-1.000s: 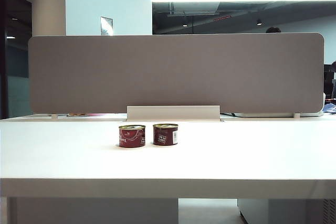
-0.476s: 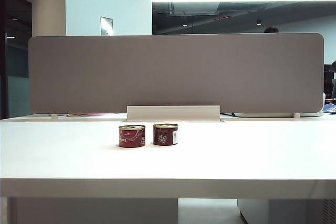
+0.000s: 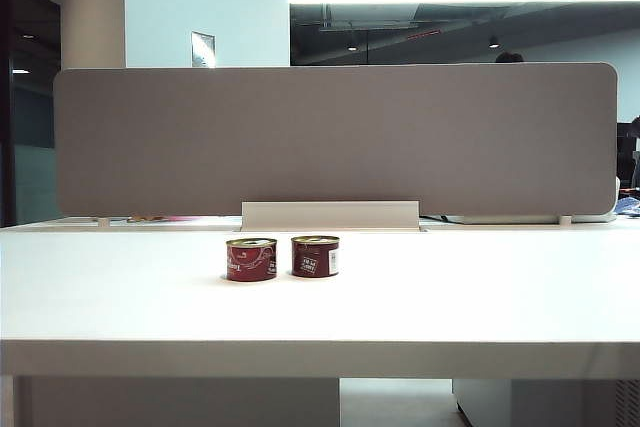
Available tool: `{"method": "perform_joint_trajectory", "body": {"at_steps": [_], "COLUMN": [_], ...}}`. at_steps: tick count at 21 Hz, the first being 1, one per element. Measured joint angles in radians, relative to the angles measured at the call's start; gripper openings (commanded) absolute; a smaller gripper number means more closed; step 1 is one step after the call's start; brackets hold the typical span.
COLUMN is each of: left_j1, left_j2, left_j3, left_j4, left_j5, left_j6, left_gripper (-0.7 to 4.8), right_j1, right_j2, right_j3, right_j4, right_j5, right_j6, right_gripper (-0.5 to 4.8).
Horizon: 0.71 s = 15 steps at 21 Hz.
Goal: Stack a can of tomatoes on the right onto the can of tomatoes on the left.
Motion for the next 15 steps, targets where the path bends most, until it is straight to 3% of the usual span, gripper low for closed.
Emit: {"method": "perform_joint_trajectory", "body": {"at_steps": [7, 15], "left_j1": [0.0, 0.0], "left_j2": [0.0, 0.0], "left_j3": [0.0, 0.0], "left_j4": [0.003, 0.0], "left_j5": [0.0, 0.0], "left_j6": [0.0, 0.0], "left_gripper": [-0.06, -0.06], "right_j1": [0.001, 0.045], "right_j2": [0.0, 0.024], "right_j3": [0.0, 0.08], "right_j4": [0.074, 0.098], "right_j5": [-0.115, -0.13], "right_j6": [0.056, 0.057], "right_gripper": [-0.02, -0.02]}}
